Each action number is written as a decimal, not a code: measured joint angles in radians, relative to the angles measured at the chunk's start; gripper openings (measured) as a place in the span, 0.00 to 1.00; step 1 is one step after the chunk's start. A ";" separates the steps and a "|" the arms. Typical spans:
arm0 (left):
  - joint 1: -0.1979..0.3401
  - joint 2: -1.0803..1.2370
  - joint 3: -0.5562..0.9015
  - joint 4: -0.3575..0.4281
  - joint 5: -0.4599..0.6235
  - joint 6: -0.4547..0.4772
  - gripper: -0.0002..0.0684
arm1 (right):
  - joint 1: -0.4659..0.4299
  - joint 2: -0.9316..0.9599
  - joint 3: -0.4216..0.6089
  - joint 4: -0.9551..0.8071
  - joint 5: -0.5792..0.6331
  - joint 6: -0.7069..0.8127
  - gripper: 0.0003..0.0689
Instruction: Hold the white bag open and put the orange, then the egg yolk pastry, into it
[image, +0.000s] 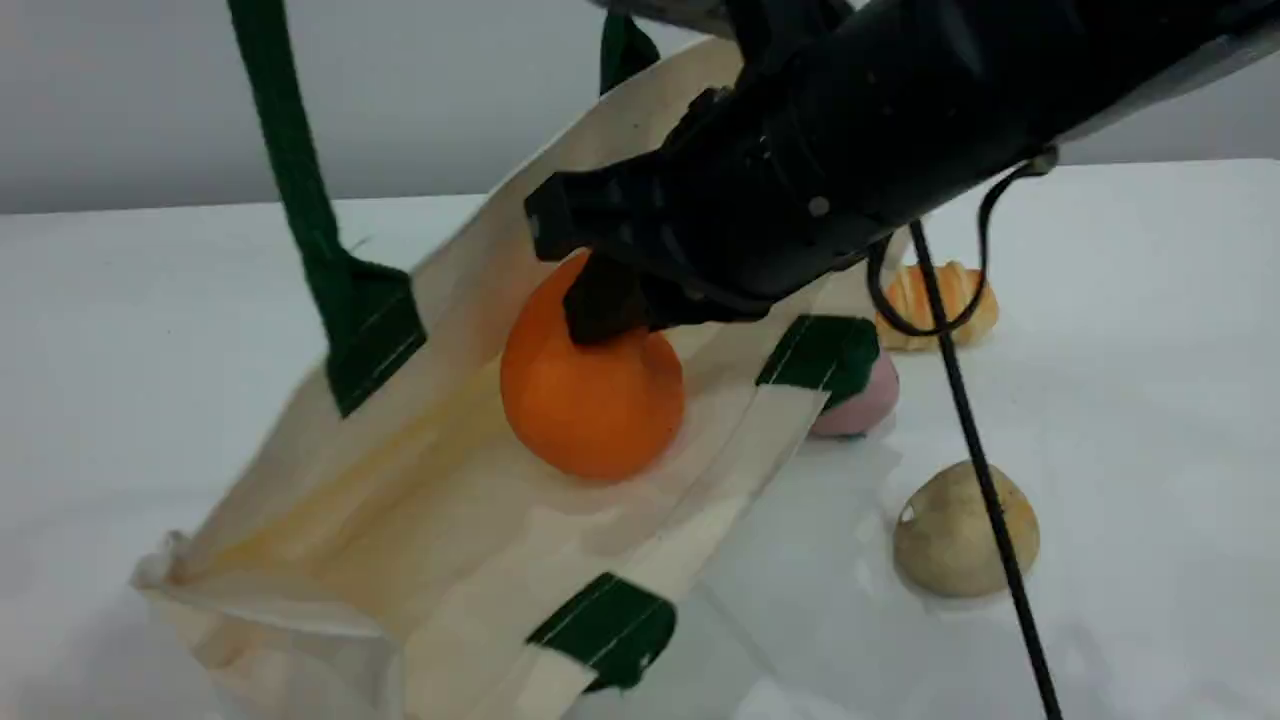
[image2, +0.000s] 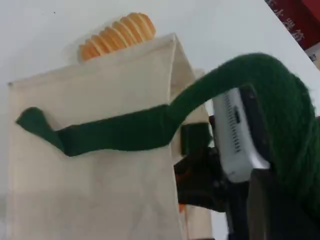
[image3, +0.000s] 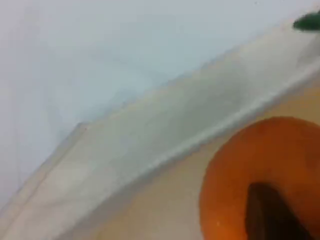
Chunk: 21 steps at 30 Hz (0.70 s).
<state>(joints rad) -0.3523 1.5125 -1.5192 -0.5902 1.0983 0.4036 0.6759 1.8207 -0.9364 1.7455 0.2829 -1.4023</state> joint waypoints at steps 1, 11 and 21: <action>0.000 0.000 0.000 -0.004 0.000 0.004 0.10 | 0.003 0.006 -0.008 0.000 0.001 0.007 0.06; 0.000 -0.001 0.000 -0.019 0.002 0.014 0.10 | 0.004 0.031 -0.040 -0.001 0.030 0.005 0.06; 0.000 -0.001 0.000 -0.022 0.008 0.019 0.10 | 0.004 0.032 -0.049 -0.002 0.076 0.006 0.06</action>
<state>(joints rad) -0.3523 1.5117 -1.5192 -0.6124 1.1064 0.4222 0.6795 1.8524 -0.9851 1.7432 0.3588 -1.3960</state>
